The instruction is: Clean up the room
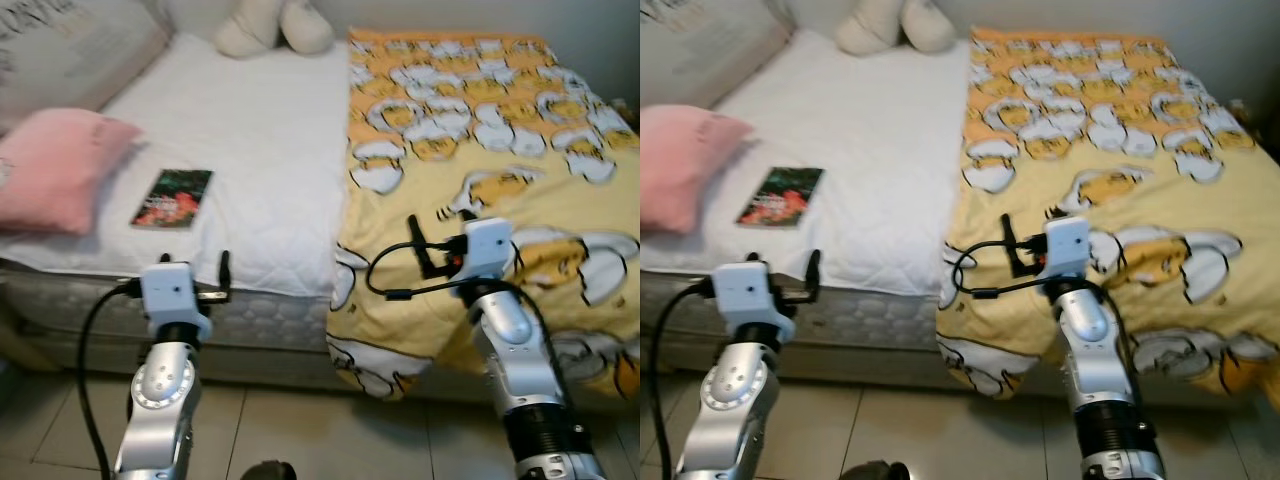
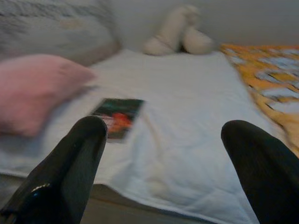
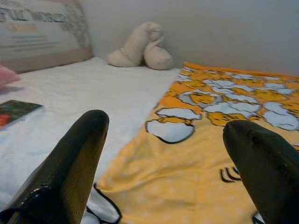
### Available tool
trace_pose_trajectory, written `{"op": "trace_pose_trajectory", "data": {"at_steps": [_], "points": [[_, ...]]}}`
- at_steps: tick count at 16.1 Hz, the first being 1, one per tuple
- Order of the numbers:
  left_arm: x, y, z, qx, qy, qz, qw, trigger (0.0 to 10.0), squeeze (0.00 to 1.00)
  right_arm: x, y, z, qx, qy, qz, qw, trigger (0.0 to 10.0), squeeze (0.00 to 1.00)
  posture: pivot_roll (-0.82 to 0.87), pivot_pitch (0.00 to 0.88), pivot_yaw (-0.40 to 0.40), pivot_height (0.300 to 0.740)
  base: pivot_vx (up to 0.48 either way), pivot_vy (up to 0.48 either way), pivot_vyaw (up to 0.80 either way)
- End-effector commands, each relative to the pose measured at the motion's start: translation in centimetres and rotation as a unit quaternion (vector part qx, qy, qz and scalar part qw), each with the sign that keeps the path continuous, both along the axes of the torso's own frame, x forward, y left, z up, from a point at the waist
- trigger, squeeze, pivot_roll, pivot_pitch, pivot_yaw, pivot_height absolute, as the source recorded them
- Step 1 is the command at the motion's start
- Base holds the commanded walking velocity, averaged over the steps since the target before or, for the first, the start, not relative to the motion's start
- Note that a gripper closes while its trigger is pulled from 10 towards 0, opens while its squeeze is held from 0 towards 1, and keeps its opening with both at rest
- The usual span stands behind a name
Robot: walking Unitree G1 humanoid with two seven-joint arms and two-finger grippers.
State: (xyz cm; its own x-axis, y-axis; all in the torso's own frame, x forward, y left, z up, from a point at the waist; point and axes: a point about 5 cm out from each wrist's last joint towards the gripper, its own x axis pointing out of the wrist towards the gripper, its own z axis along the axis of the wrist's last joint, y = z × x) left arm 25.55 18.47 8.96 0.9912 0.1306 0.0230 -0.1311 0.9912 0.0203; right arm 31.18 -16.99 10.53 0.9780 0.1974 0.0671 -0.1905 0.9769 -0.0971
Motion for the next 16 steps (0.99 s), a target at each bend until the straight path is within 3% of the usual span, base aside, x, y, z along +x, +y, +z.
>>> {"op": "trace_pose_trajectory", "data": {"at_steps": [1, 6, 10, 13, 16], "points": [[0.0, 0.0, 0.3, -0.005, -0.005, 0.012, 1.000, 10.0, 0.00, 0.2, -0.9, -0.2, 0.016, 0.012, -0.023, 1.000, 10.0, 0.00, -0.10, 0.000, 0.063, 0.740, 0.000, -0.450, 0.56], [-0.7, 1.0, -0.5, -0.007, 0.023, 0.037, 0.999, 10.0, 0.00, -0.8, -0.8, -1.3, 0.026, 0.034, -0.023, 0.999, 10.0, 0.00, -0.10, 0.000, 0.074, 0.740, 0.000, -0.455, 0.55], [-1.4, 1.1, -2.0, -0.013, 0.067, 0.038, 0.997, 10.0, 0.00, -2.1, -1.1, -2.8, 0.014, 0.061, -0.012, 0.998, 10.0, 0.00, -0.11, 0.000, 0.079, 0.740, 0.000, 0.000, 0.53], [-0.8, 0.6, -1.5, 0.000, 0.057, 0.026, 0.998, 10.0, 0.00, -1.8, -0.6, -2.9, 0.017, 0.065, -0.008, 0.998, 10.0, 0.00, -0.11, 0.000, 0.088, 0.740, 0.000, 0.000, 0.54], [0.9, -0.2, -0.4, -0.025, 0.029, -0.003, 0.999, 10.0, 0.00, -1.0, -0.6, -2.5, 0.019, 0.058, -0.013, 0.998, 10.0, 0.00, -0.13, 0.000, 0.103, 0.740, 0.000, 0.000, 0.53]]}}
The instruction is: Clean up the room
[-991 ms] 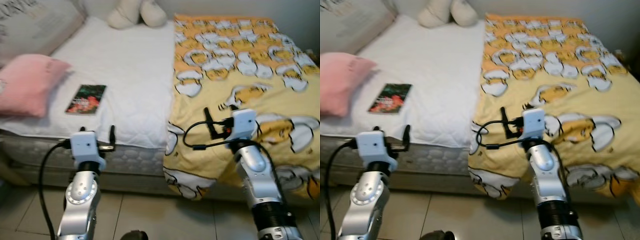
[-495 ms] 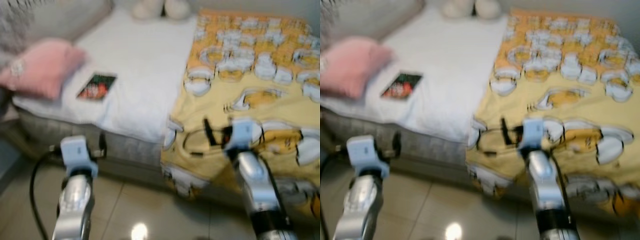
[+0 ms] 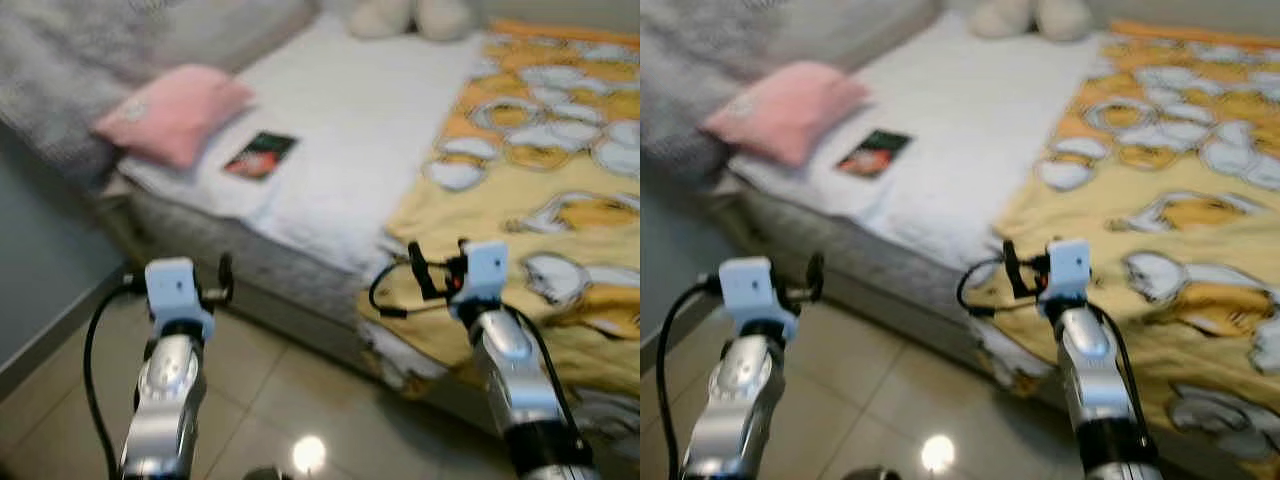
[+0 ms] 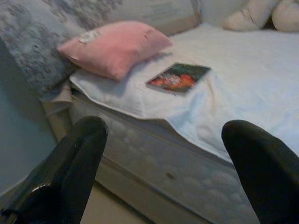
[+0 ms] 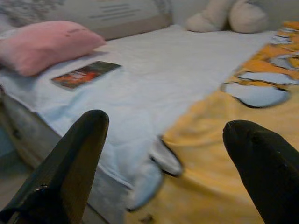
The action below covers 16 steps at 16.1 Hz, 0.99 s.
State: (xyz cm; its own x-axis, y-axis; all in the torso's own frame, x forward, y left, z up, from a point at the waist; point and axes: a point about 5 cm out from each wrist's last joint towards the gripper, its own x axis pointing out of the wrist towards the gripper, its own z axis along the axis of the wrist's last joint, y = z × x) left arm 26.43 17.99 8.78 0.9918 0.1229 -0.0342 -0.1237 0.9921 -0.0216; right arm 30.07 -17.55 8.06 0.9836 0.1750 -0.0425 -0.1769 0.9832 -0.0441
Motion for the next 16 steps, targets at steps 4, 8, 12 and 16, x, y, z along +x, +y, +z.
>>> {"op": "trace_pose_trajectory", "data": {"at_steps": [4, 8, 12, 16], "points": [[1.0, -0.7, 0.5, 0.003, -0.014, -0.018, 1.000, 10.0, 0.00, 0.1, -0.7, -0.3, 0.003, 0.006, -0.006, 1.000, 10.0, 0.00, -0.13, 0.000, 0.086, 0.740, 0.213, 0.000, 0.50], [-0.1, -0.8, 0.0, -0.010, -0.016, 0.004, 1.000, 10.0, 0.00, 0.6, -0.1, -0.7, -0.006, 0.027, 0.033, 0.999, 10.0, 0.00, -0.07, 0.000, 0.001, 0.740, 0.408, 0.000, 0.49], [-0.7, 0.0, -0.2, 0.019, -0.006, 0.047, 0.999, 10.0, 0.00, 1.5, 0.8, -0.3, 0.005, 0.025, 0.041, 0.999, 10.0, 0.00, -0.03, 0.000, -0.006, 0.740, 0.319, 0.000, 0.49], [-0.5, 0.3, -0.9, 0.046, 0.025, 0.045, 0.998, 10.0, 0.00, 1.5, 1.1, -0.7, 0.016, 0.029, 0.044, 0.998, 10.0, 0.00, -0.02, 0.000, 0.009, 0.740, 0.000, 0.000, 0.49]]}}
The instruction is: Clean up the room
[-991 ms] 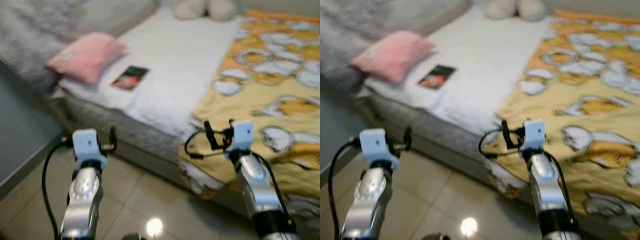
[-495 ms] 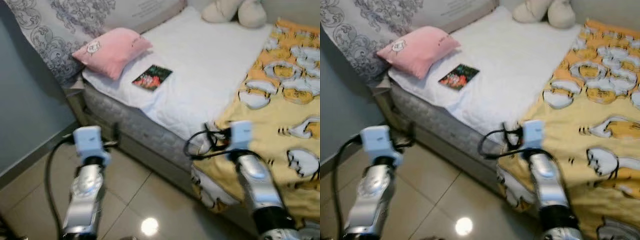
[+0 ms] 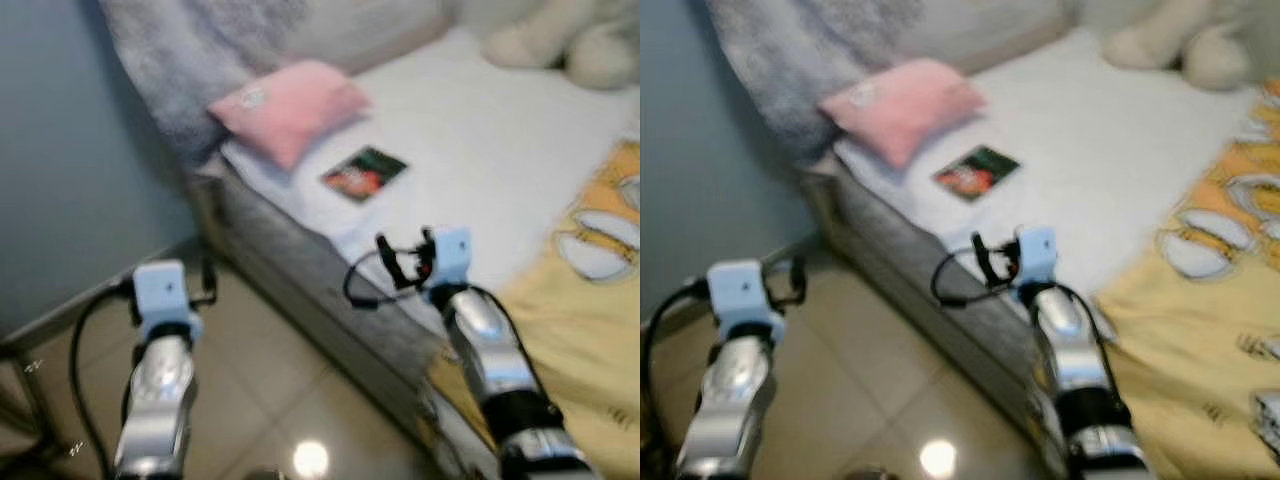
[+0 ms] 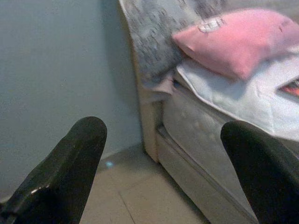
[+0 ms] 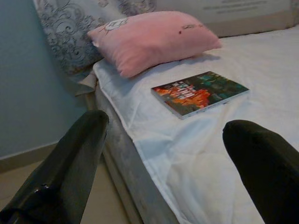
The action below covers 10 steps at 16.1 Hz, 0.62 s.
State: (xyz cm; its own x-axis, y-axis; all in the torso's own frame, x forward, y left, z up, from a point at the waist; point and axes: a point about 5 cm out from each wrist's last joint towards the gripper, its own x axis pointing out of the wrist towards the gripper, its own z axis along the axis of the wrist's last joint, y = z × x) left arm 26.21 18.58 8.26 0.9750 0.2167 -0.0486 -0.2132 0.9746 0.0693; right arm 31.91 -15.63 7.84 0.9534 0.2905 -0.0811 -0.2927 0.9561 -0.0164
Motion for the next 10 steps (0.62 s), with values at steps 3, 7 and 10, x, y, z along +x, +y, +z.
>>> {"op": "trace_pose_trajectory", "data": {"at_steps": [3, 7, 10], "points": [[-0.49, -1.29, -0.41, 0.002, 0.008, -0.025, 1.000, 10.0, 0.00, -0.43, -1.12, -0.68, 0.009, 0.008, -0.019, 1.000, 10.0, 0.00, -0.04, 0.000, 0.024, 0.740, 0.000, 0.000, 0.48], [-0.68, -1.29, -0.42, 0.004, 0.008, -0.030, 1.000, 10.0, 0.00, -0.90, -1.54, -1.10, 0.007, 0.012, -0.021, 1.000, 10.0, 0.00, -0.04, 0.000, 0.030, 0.740, 0.000, 0.000, 0.48], [-0.95, -0.94, -0.32, 0.009, 0.006, -0.025, 1.000, 10.0, 0.00, -1.12, -1.50, -1.39, 0.007, 0.014, -0.021, 1.000, 10.0, 0.00, -0.04, 0.000, 0.034, 0.740, 0.000, 0.000, 0.48]]}}
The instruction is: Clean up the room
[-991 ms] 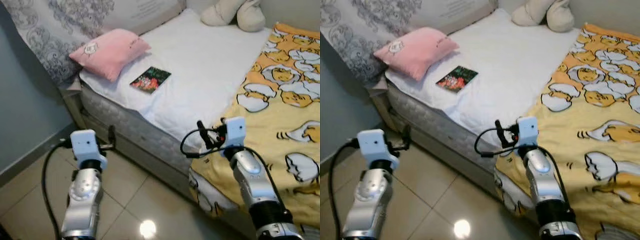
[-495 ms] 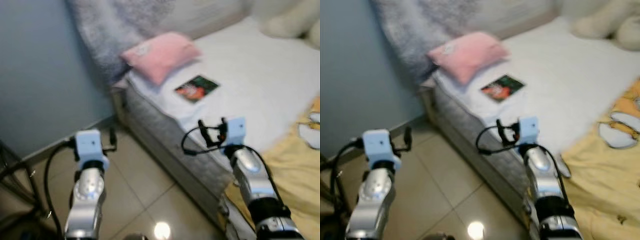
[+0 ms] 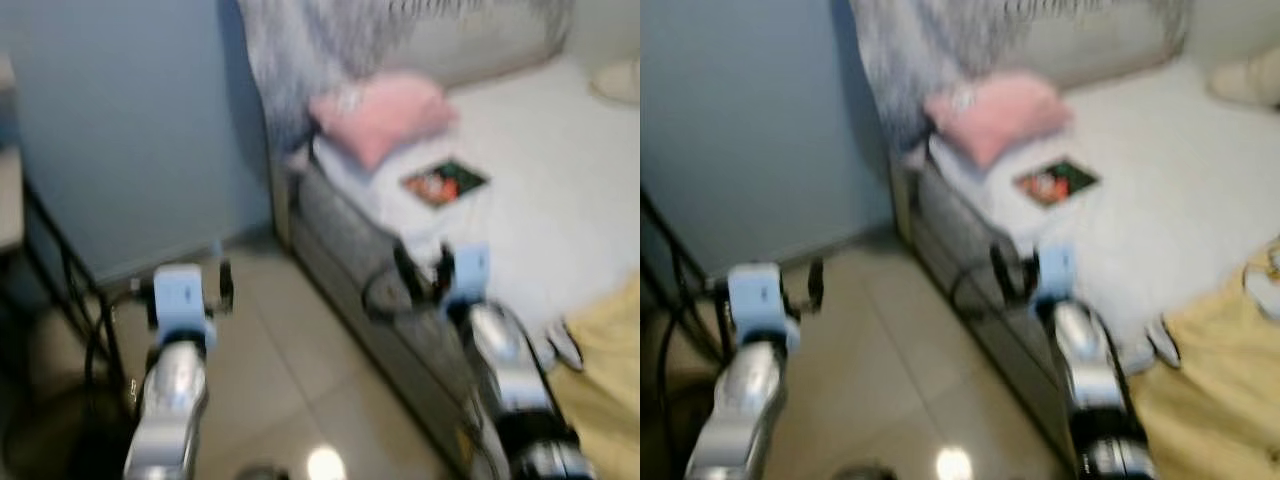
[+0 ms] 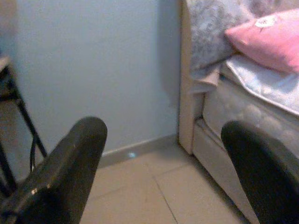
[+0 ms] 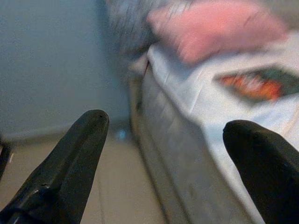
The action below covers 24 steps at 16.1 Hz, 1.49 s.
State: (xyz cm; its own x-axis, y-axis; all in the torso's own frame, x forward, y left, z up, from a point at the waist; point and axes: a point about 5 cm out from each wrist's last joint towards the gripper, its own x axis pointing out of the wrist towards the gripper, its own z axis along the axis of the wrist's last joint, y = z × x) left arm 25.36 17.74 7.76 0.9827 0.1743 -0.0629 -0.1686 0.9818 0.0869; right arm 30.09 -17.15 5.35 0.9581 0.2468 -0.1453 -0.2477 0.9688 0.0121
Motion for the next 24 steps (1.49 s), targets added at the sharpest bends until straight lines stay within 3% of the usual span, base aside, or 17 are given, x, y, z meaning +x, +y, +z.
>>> {"op": "trace_pose_trajectory", "data": {"at_steps": [1, 4, 6, 9, 15, 24], "points": [[-0.1, 0.0, 0.2, -0.001, -0.004, -0.001, 1.000, 10.0, 0.00, 0.7, 0.1, 1.0, 0.002, -0.020, 0.002, 1.000, 10.0, 0.00, -0.04, 0.000, 0.034, 0.740, 0.000, 0.000, 0.48], [-0.2, 0.0, 0.7, -0.016, -0.019, -0.015, 1.000, 10.0, 0.00, 0.9, -0.1, 1.5, -0.005, -0.042, -0.016, 0.999, 10.0, 0.00, -0.04, 0.000, 0.038, 0.740, 0.310, 0.000, 0.47], [0.1, 0.3, 1.5, -0.020, -0.047, -0.013, 0.999, 10.0, 0.00, 1.1, -1.8, 2.4, 0.016, -0.077, -0.090, 0.993, 10.0, 0.00, -0.04, 0.000, 0.040, 0.740, 0.469, 0.000, 0.00], [0.9, -0.7, 3.2, 0.018, -0.086, -0.080, 0.993, 10.0, 0.00, 1.0, -2.3, 2.1, 0.053, -0.070, -0.125, 0.988, 10.0, 0.00, -0.04, 0.000, 0.047, 0.740, 0.469, 0.000, 0.00], [1.3, -0.1, 2.7, -0.004, -0.069, -0.064, 0.996, 10.0, 0.00, 1.1, -0.8, 1.9, 0.028, -0.062, -0.071, 0.995, 10.0, 0.00, -0.05, 0.000, 0.060, 0.740, 0.466, 0.000, 0.12], [0.7, -0.7, 1.6, -0.032, -0.052, -0.055, 0.997, 10.0, 0.00, 0.8, -0.7, 1.7, 0.011, -0.056, -0.043, 0.997, 10.0, 0.00, -0.06, 0.000, 0.057, 0.740, 0.467, 0.000, 0.62]]}}
